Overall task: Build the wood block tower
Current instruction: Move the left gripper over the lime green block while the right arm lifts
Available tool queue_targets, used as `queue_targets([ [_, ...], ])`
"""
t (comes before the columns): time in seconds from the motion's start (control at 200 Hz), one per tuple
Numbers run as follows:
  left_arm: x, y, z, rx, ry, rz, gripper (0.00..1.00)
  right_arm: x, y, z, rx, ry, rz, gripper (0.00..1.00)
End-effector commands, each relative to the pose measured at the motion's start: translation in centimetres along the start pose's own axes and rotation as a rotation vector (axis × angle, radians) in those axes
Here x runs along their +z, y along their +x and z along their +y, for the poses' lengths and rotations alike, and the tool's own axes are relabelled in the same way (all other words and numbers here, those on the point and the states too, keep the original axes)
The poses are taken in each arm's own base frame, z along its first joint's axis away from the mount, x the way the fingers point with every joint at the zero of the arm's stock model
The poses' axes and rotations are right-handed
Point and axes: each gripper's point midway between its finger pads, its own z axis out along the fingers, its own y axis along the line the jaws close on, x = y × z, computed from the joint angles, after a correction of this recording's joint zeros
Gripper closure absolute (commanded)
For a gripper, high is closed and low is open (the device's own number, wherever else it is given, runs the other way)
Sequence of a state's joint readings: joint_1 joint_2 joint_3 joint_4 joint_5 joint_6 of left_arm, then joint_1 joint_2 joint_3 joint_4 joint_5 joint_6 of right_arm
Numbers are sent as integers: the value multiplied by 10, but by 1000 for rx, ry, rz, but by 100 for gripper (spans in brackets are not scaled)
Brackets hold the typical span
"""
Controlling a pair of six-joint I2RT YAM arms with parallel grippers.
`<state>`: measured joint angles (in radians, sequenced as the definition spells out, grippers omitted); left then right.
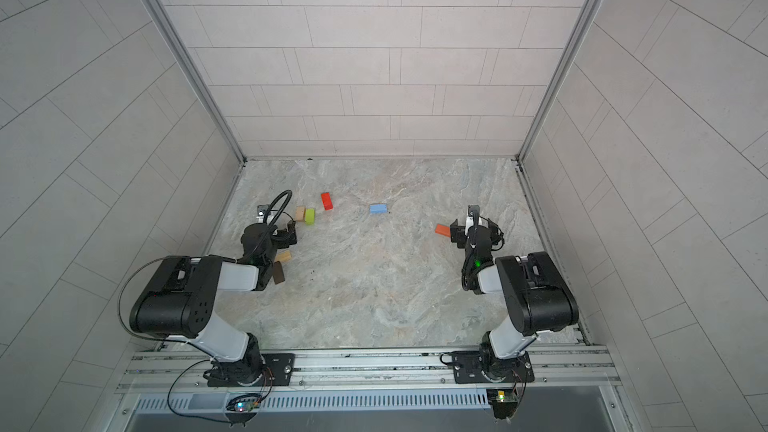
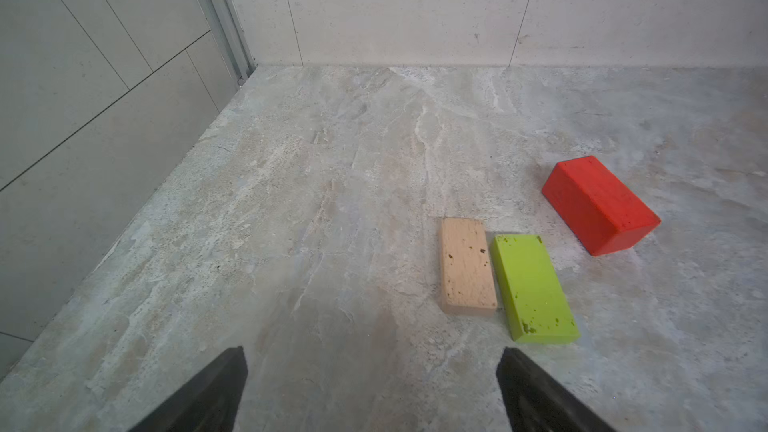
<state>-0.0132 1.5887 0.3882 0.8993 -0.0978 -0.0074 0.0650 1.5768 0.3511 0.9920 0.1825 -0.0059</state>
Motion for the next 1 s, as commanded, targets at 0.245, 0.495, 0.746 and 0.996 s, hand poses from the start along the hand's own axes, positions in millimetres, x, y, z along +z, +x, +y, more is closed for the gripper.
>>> queue_targets([
  [0.245,1,-10,-1,-14,4,-22,0,2,0,2,7,-14,6,1],
  [0.495,1,-10,-1,-14,3,-25,0,2,0,1,6,-13,9,1],
  [0.746,1,-10,-1,-13,3,-24,0,3,0,1,7,-14,10,1],
  [0.996,1,-10,-1,-13,3,-24,0,4,1,0,15,-15,16,1],
])
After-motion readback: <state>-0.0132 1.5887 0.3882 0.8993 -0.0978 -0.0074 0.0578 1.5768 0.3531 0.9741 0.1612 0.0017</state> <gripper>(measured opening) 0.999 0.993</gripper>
